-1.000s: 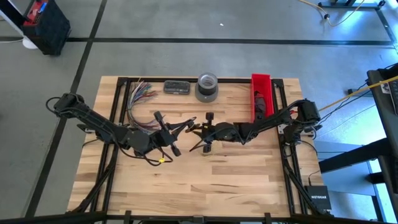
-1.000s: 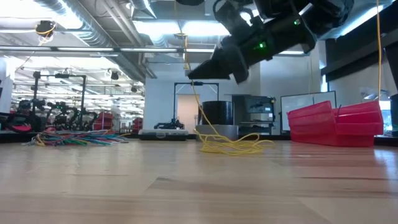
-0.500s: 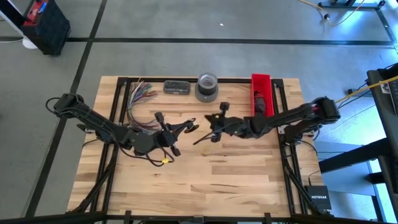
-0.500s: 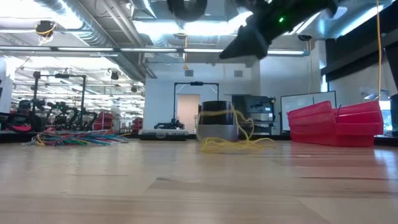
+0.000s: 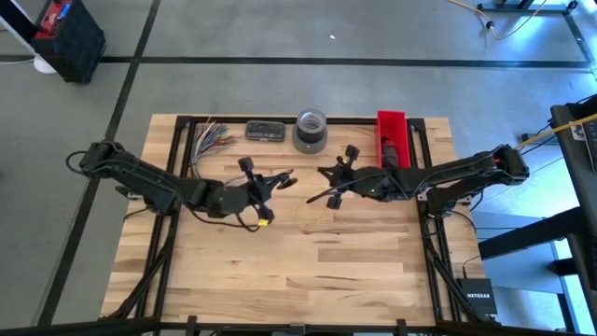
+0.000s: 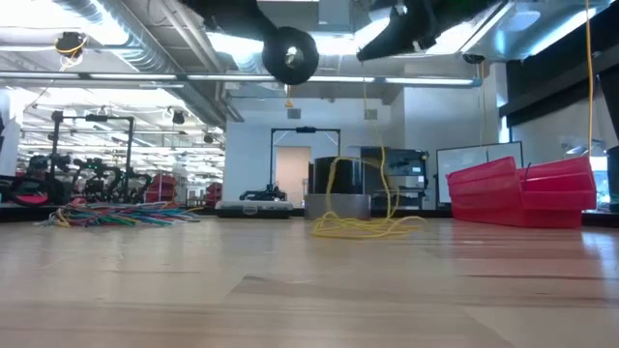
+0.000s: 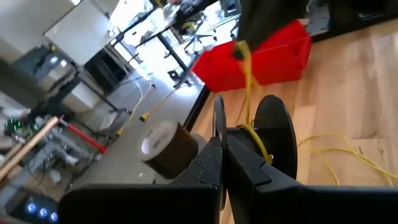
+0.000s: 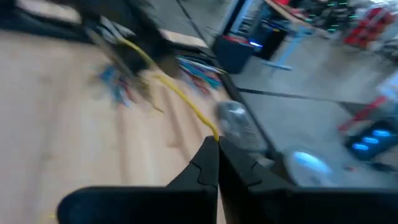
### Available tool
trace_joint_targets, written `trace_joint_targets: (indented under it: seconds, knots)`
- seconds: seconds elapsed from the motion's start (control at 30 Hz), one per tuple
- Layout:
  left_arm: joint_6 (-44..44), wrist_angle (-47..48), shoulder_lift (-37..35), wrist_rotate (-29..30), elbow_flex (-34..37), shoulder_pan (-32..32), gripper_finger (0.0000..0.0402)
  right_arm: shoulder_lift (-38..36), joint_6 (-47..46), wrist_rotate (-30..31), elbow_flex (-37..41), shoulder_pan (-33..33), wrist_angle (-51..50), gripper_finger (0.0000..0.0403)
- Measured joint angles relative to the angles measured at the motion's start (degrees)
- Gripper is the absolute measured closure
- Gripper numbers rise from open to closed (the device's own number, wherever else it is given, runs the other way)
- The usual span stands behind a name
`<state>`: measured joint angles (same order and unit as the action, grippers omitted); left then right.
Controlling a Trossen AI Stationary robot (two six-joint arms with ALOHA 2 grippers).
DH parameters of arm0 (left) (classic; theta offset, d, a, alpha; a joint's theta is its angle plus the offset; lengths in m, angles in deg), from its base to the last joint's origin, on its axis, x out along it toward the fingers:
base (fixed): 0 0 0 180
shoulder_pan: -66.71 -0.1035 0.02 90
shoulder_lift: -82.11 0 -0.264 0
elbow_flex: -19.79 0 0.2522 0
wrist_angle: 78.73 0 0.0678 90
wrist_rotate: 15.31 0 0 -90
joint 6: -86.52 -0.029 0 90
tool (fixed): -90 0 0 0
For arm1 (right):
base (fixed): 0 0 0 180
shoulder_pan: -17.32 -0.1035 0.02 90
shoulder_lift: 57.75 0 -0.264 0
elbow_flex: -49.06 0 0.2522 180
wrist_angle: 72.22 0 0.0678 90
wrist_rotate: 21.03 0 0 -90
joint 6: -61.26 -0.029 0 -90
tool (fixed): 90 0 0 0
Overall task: Coil cords
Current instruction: Coil the yellow wire into the black spool
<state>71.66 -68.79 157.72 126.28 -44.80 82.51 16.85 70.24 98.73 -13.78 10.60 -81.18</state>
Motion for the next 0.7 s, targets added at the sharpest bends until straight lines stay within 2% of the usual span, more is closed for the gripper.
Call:
trace_joint_targets:
  seconds: [0.27, 0.6, 0.7]
  knots:
    - [3.6, -1.0, 2.6, -0.1, 0.0, -3.5, 0.0400, 5.4, -2.9, -13.7, 0.0, 0.0, 11.9, 0.0401]
    - [2.7, -13.0, 6.1, -0.1, 0.0, -4.7, 0.0400, 13.5, -3.3, -15.4, 0.0, 0.0, 23.0, 0.0400]
    - [1.9, -15.2, 6.8, -2.9, 0.0, -4.4, 0.0398, 16.0, -2.6, -15.4, 0.0, 0.0, 26.6, 0.0400]
